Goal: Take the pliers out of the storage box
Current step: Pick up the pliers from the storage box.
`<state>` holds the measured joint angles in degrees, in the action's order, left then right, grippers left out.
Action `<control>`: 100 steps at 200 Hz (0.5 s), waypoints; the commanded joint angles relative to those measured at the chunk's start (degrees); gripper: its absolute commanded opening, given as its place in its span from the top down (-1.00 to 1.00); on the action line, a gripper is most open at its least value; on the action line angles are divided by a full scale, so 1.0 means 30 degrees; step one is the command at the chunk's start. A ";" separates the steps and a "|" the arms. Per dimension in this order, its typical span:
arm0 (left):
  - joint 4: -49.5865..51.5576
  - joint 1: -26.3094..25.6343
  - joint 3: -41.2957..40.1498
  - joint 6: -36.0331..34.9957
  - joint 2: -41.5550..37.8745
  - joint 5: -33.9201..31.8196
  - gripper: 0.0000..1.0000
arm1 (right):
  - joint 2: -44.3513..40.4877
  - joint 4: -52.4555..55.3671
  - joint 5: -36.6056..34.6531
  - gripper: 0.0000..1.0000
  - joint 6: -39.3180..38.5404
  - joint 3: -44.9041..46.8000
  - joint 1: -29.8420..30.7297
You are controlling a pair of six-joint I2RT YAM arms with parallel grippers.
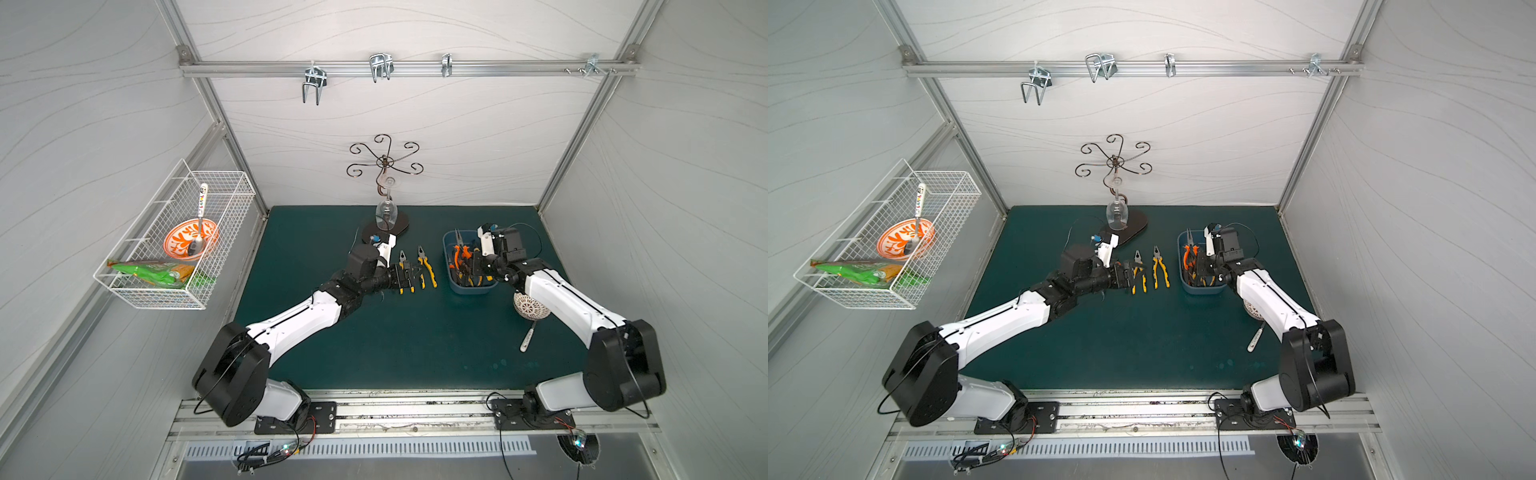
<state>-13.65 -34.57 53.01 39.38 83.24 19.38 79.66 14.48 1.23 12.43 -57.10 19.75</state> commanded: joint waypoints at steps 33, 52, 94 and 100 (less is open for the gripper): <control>-0.4957 0.0053 0.2903 0.4257 0.2796 0.1639 -0.48 | -0.2255 -0.2991 0.1034 1.00 0.0868 0.0624 0.1335; -0.6705 0.0038 0.3267 0.4905 0.3862 0.1874 -0.25 | -0.2547 -0.3699 0.1513 1.00 0.1445 0.0809 0.1854; -0.7651 -0.0034 0.4940 0.5735 0.6087 0.1880 -0.14 | -0.2825 -0.4277 0.1197 1.00 0.1542 0.0828 0.3219; -0.7587 -0.0035 0.5223 0.5742 0.6316 0.1899 -0.12 | -0.2807 -0.4317 0.1364 1.00 0.1569 0.0811 0.3282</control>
<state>-30.92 -34.57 63.70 54.63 99.61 23.99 73.19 6.48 4.10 16.14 -54.04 28.01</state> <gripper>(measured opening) 0.571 0.152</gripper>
